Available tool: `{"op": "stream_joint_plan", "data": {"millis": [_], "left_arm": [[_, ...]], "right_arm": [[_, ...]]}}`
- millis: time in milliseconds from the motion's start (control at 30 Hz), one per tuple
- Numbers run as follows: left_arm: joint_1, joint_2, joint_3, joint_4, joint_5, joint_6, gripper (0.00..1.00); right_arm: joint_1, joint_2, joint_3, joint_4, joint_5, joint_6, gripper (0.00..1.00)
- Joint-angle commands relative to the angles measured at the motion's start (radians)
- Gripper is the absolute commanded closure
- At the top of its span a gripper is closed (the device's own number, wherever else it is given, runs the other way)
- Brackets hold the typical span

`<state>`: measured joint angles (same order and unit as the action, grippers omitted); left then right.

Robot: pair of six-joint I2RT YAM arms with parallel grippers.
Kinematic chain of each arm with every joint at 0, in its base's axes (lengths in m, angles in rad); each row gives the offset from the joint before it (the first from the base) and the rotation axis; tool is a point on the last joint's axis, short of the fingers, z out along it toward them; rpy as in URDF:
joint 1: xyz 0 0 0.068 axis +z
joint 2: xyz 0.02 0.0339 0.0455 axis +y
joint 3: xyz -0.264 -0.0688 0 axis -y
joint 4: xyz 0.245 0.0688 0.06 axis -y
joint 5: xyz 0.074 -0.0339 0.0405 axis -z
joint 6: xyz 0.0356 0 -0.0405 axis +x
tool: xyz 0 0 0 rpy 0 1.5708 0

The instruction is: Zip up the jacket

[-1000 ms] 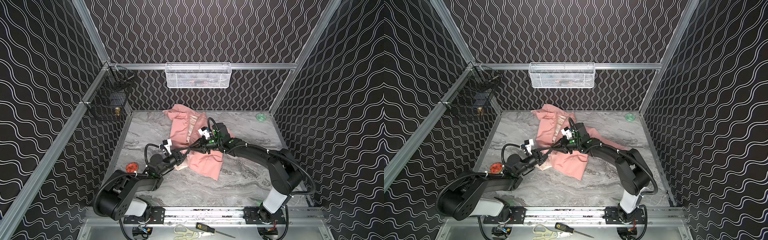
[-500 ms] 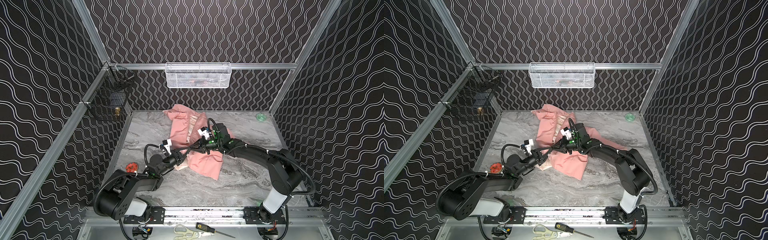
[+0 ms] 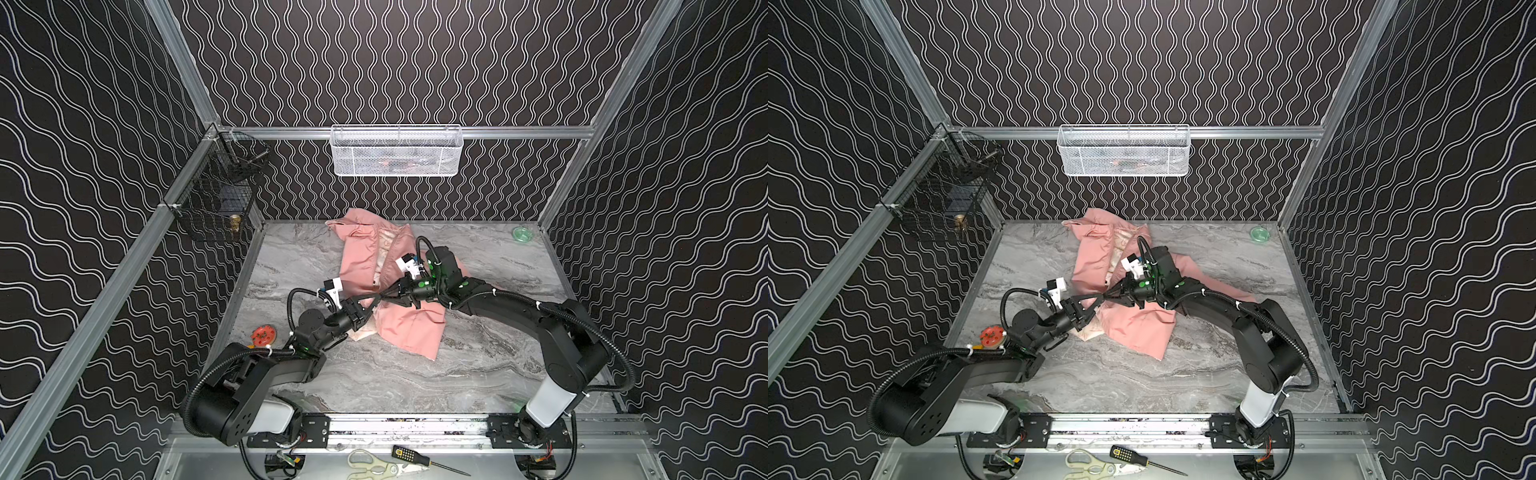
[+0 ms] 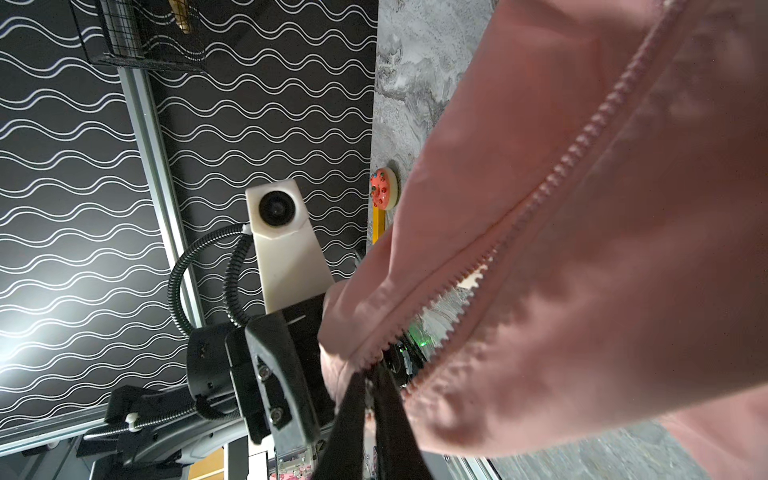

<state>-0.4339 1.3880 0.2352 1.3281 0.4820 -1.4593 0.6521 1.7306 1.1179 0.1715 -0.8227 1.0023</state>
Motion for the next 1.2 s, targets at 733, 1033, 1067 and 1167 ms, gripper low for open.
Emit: {"op": "stream_joint_plan", "data": {"millis": [733, 1033, 1067, 1167], "left_arm": [[0.0, 0.009, 0.009, 0.06, 0.005, -0.013, 0.71], [0.002, -0.022, 0.008, 0.028, 0.01, -0.006, 0.7], [0.001, -0.027, 0.006, 0.023, 0.011, -0.003, 0.7], [0.002, -0.036, 0.003, 0.016, 0.01, -0.005, 0.7]], "right_arm": [[-0.002, -0.039, -0.014, 0.006, 0.012, -0.02, 0.77], [-0.009, -0.053, -0.007, -0.039, 0.053, -0.032, 0.66], [-0.007, -0.05, -0.006, -0.033, 0.05, -0.029, 0.67], [-0.008, -0.042, 0.001, -0.02, 0.041, -0.021, 0.69]]}}
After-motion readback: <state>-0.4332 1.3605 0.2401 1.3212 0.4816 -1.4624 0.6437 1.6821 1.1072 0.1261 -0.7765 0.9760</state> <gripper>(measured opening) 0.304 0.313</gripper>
